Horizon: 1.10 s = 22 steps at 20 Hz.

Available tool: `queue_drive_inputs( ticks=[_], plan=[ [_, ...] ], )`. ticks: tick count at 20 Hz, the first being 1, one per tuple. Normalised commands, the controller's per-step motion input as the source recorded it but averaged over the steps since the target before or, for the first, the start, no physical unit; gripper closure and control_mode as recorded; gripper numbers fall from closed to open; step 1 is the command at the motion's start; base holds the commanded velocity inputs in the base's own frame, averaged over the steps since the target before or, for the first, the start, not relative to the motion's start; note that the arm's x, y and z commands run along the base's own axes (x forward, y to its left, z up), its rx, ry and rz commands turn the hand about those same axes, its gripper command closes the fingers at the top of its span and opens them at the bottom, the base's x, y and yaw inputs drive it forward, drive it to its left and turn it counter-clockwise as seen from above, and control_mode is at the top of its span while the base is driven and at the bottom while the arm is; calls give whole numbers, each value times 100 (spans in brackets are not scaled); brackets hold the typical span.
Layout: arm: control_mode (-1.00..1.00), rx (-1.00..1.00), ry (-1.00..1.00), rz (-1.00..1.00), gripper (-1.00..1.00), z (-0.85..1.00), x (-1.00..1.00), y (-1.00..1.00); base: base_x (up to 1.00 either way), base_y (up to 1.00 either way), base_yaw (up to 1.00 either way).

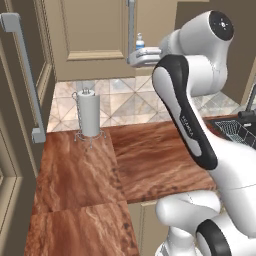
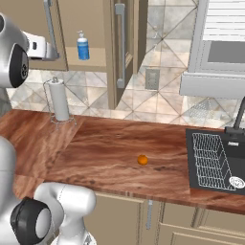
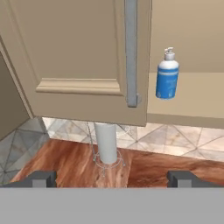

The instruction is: Open the cabinet. Pick the soap dispenser and place it next to the sink. Then close the cabinet.

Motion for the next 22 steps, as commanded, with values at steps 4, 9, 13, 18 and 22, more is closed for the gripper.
queue_drive_inputs(
  ticks=[4,9,13,18,22],
  plan=[
    [-100,0,0,-5,-100,4,6,18,0,0,0],
    [-100,-2,0,-9,-100,3,17,20,0,0,0],
    [-100,-2,0,-13,-100,0,18,0,0,0,0],
    [-100,-1,0,-11,-100,0,27,0,0,0,0],
    [-100,0,0,-4,-100,0,45,-2,0,0,0]
  ],
)
